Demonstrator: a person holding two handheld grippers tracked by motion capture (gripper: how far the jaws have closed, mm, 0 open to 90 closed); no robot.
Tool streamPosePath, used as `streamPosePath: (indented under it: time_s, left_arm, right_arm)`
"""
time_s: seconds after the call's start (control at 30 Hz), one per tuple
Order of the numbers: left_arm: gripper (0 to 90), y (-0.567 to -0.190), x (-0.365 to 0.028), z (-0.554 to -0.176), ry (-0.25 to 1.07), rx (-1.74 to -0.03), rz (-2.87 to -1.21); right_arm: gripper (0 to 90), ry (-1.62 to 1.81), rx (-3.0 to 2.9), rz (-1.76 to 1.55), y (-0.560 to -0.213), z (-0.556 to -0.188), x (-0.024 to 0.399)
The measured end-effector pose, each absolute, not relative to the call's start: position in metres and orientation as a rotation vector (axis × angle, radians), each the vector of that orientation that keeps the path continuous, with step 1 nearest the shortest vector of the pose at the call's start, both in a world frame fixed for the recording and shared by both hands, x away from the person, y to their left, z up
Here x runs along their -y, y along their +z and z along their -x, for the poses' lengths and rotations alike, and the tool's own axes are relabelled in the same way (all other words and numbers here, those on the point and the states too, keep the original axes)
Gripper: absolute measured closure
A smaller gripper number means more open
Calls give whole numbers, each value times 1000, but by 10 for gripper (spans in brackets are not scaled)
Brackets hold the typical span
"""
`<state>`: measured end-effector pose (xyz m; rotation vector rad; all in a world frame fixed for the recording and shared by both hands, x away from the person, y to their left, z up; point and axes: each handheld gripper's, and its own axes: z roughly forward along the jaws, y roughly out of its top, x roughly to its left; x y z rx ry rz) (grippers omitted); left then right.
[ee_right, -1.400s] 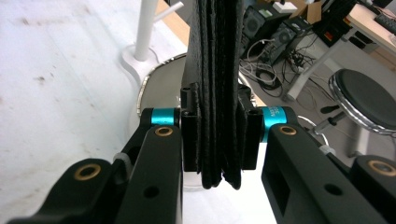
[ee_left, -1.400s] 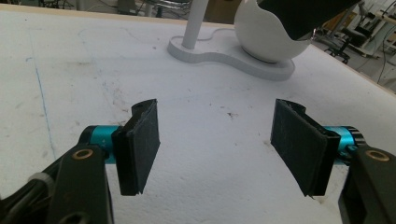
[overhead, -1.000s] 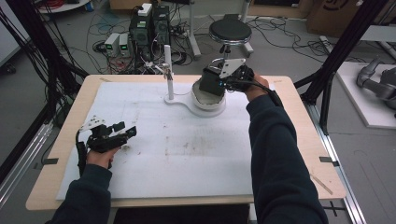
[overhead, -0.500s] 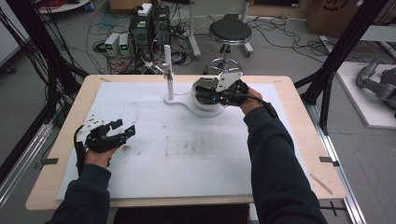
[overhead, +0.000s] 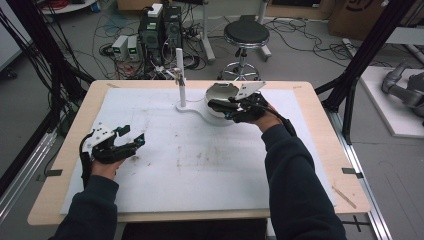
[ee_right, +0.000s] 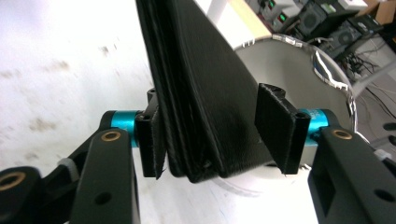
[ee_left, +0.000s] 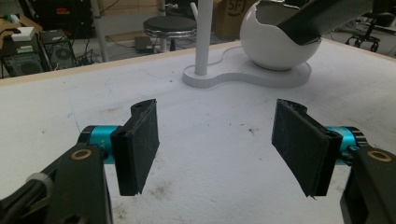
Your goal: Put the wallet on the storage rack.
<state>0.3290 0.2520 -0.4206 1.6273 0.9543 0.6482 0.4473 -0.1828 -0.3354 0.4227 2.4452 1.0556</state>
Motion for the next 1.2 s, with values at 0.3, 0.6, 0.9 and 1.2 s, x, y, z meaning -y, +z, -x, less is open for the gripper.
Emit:
streamPosePath:
  time_s: [0.3,0.6,0.9,1.2]
  left_arm:
    - [320,-421,-251,-330,619,-966,-1633]
    - [324,-421,-251,-329,609,-974,-1632]
    - [324,-422,-251,-330,601,-981,-1631]
    - [322,-422,-252,-330,595,-988,-1631]
  right_arm:
    - [616,1181,-2470,-421,-327,-442,188]
    - [704,1078,-2515,-285,-334,-440,178]
    - [554,1058,-2521,-369,-337,-440,173]
    - [391,1121,-2456,-461,-325,-434,186]
